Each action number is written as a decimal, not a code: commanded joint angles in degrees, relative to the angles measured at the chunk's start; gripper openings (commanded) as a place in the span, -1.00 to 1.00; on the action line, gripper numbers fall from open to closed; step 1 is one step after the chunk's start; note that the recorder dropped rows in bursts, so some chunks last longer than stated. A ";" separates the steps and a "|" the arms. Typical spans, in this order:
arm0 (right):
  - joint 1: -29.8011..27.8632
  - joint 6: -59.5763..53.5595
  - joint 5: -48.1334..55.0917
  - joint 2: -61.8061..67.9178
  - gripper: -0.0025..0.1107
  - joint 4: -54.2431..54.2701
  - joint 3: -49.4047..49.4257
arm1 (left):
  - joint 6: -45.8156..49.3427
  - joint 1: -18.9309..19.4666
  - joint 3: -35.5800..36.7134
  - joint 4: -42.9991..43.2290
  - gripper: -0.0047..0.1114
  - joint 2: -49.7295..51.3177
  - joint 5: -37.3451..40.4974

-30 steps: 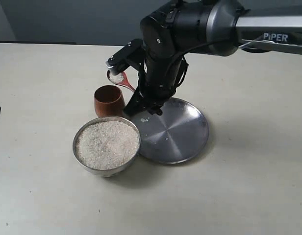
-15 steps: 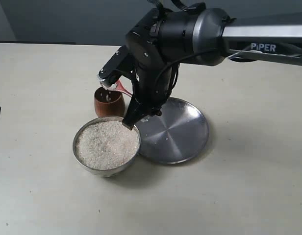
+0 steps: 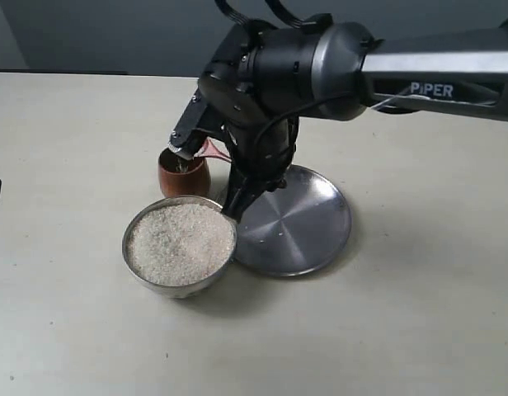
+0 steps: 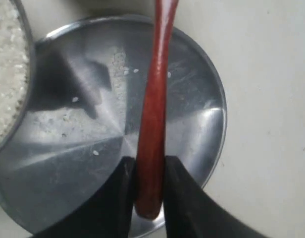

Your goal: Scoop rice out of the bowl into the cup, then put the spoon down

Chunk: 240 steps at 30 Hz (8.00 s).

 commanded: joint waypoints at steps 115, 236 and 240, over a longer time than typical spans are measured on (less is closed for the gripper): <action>-11.56 6.59 -9.50 -1.78 -0.97 23.63 15.54 | -0.04 0.17 0.13 -0.07 -0.91 -0.04 -0.18; -23.12 25.71 -1.37 -116.44 -0.96 -5.42 54.12 | -0.04 0.17 0.13 0.16 -0.91 -0.14 -0.17; -23.12 25.71 -1.57 -116.44 -0.96 -5.28 54.12 | -0.04 0.17 0.13 0.16 -0.91 -0.14 -0.17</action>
